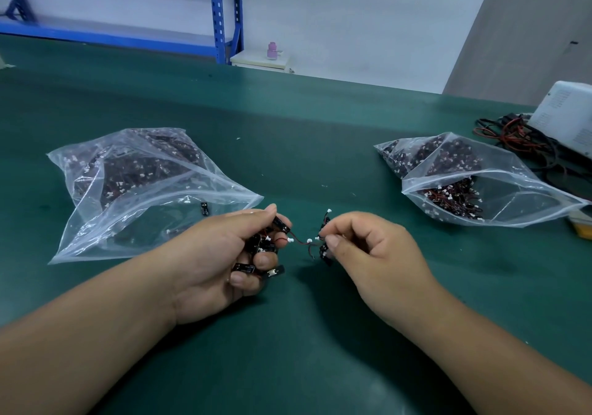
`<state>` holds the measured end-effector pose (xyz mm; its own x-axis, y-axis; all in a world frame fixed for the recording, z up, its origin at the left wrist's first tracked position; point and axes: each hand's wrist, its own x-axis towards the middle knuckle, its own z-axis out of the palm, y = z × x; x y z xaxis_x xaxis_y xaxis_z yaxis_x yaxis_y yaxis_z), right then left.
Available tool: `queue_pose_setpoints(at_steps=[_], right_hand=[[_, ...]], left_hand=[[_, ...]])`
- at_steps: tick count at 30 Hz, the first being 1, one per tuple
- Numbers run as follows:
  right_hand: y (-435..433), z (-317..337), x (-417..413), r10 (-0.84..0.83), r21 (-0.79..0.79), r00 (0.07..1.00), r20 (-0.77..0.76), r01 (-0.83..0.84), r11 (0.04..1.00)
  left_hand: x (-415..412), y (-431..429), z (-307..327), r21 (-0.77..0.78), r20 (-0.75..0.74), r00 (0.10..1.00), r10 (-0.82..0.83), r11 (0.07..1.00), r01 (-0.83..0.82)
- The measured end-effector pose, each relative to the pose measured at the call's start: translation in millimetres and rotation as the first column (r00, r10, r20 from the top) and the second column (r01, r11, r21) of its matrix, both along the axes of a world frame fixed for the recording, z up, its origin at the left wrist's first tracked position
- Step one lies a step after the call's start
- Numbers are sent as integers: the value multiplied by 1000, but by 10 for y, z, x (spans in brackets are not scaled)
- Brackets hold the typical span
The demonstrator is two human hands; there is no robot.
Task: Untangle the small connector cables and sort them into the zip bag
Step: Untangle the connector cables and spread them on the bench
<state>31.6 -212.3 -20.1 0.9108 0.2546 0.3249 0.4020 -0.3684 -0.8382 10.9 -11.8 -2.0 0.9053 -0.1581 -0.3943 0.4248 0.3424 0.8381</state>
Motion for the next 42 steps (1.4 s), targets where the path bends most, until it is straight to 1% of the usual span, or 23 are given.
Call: queue_pose_setpoints(at_steps=[2, 4, 6, 7, 9, 11, 18, 22, 23, 24, 25, 27, 28, 29, 31, 34, 36, 38, 39, 40, 42], right_hand=[[-17, -13, 6, 34, -97, 998, 59, -29, 995], [-30, -35, 23, 39, -120, 996, 76, -29, 992], [-23, -47, 35, 19, -115, 998, 56, -12, 993], [-15, -53, 40, 10, -87, 1000, 18, -8, 996], [-6, -57, 54, 12, 18, 996, -88, -10, 1000], [-11, -43, 66, 13, 90, 988, -155, 1, 996], [2, -3, 56, 30, 187, 983, -182, 5, 982], [-4, 23, 41, 85, 325, 968, -236, -4, 946], [-9, 30, 39, 100, 338, 963, -250, -10, 941], [-15, 32, 37, 99, 314, 964, -246, -17, 949], [-31, 24, 42, 77, 242, 973, -216, -23, 970], [-73, 1, 62, 10, -17, 995, -101, -12, 1000], [-90, -6, 71, -5, -142, 999, -45, -1, 990], [-103, -10, 77, -8, -220, 1000, -7, 7, 975], [-123, -5, 81, -5, -261, 1000, 17, 9, 965], [-143, 20, 81, 28, -298, 1000, 8, -24, 954], [-159, 22, 74, 68, -409, 998, 6, -60, 911], [-144, 12, 60, 91, -546, 996, 26, -62, 836], [-123, 14, 48, 96, -584, 995, 40, -55, 810], [-101, 18, 36, 107, -597, 993, 53, -54, 800], [-88, 25, 23, 127, -578, 990, 66, -66, 813]], left_hand=[[0, -4, 5, 0, -2, 1000, 2, 1000, -2], [-1, -7, 8, 2, -4, 1000, 6, 1000, -6], [-1, -7, 9, 4, -5, 1000, 8, 1000, -8], [-1, -7, 9, 4, -5, 1000, 8, 1000, -8], [-1, -10, 10, 1, -5, 1000, 5, 1000, -5], [1, -13, 11, -1, -6, 1000, 5, 1000, -5], [1, -15, 12, 4, -5, 1000, 0, 1000, 0], [-3, -13, 13, 4, -4, 1000, -1, 1000, 1], [-4, -11, 14, 2, -6, 1000, -1, 1000, 1], [-2, -11, 14, 0, -9, 1000, 0, 1000, 0], [-3, -11, 14, -2, -11, 1000, 1, 1000, -1], [-2, -12, 15, -1, -10, 1000, 1, 1000, -1], [-2, -13, 15, 0, -8, 1000, 0, 1000, 0], [-3, -14, 14, 1, -6, 1000, 0, 1000, 0], [-6, -15, 13, 3, -4, 1000, -3, 1000, 3], [-7, -12, 13, 5, -5, 1000, -1, 1000, 1], [-8, -11, 12, 8, -4, 1000, -4, 1000, 4], [-7, -11, 11, 10, -2, 1000, -6, 1000, 6], [-7, -12, 10, 10, -2, 1000, -7, 1000, 7], [-5, -13, 10, 11, -1, 1000, -7, 1000, 7], [-2, -14, 10, 13, 3, 1000, -5, 1000, 5]])
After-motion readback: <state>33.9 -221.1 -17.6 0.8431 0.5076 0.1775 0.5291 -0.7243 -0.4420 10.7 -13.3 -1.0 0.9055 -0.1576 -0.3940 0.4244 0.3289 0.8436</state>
